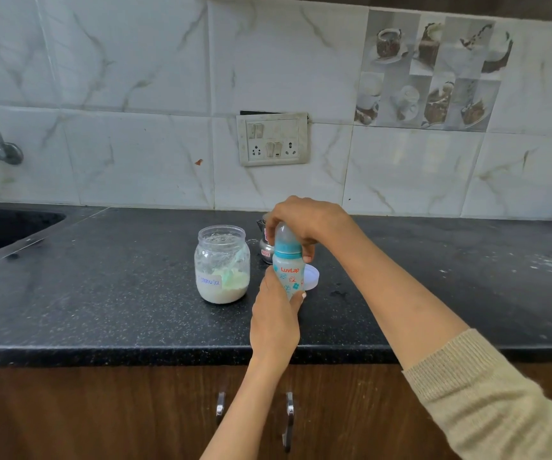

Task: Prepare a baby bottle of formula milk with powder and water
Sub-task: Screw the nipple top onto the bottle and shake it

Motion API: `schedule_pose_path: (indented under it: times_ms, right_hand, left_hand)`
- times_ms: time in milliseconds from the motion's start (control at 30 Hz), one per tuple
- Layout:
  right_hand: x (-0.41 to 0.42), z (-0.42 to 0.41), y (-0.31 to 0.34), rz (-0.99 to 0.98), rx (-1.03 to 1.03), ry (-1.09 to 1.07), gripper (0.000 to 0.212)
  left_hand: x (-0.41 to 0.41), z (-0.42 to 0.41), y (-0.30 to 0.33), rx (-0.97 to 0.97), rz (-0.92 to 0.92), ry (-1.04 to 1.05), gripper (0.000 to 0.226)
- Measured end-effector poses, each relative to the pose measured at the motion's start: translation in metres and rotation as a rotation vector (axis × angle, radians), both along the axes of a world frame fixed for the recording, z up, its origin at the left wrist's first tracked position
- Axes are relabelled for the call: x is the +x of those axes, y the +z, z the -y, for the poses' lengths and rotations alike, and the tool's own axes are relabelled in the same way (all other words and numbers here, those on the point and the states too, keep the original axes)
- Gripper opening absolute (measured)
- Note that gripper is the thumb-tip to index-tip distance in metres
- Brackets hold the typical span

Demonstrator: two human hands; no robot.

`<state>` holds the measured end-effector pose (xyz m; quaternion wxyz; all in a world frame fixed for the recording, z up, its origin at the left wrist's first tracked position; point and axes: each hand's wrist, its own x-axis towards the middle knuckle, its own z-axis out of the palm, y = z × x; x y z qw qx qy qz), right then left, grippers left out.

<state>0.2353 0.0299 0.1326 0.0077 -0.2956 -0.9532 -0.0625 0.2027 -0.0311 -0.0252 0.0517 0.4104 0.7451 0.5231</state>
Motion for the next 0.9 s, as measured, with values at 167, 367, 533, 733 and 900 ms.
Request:
schedule_pose_path:
  times_ms: [167,367,533,733,900]
  right_hand:
    - [0.0,0.007,-0.008,-0.148,-0.189,-0.101,0.041]
    - [0.001,0.005,-0.022,-0.13,-0.091,-0.064,0.039]
    - [0.018,0.0,-0.03,-0.064,-0.084,0.049,0.089]
    - [0.028,-0.004,-0.093,-0.541,-0.297,0.18,0.118]
    - [0.019,0.0,-0.136,-0.899,-0.338,0.085,0.106]
  left_hand:
    - [0.0,0.002,0.0,0.011,0.006,-0.007,0.057]
    - [0.001,0.002,0.003,0.017,0.015,-0.009,0.053]
    - [-0.007,0.007,0.007,0.088,0.13,-0.069,0.055]
    - [-0.017,0.021,0.005,0.148,0.218,-0.26,0.069]
    - [-0.019,0.02,0.004,0.156,0.186,-0.234,0.072]
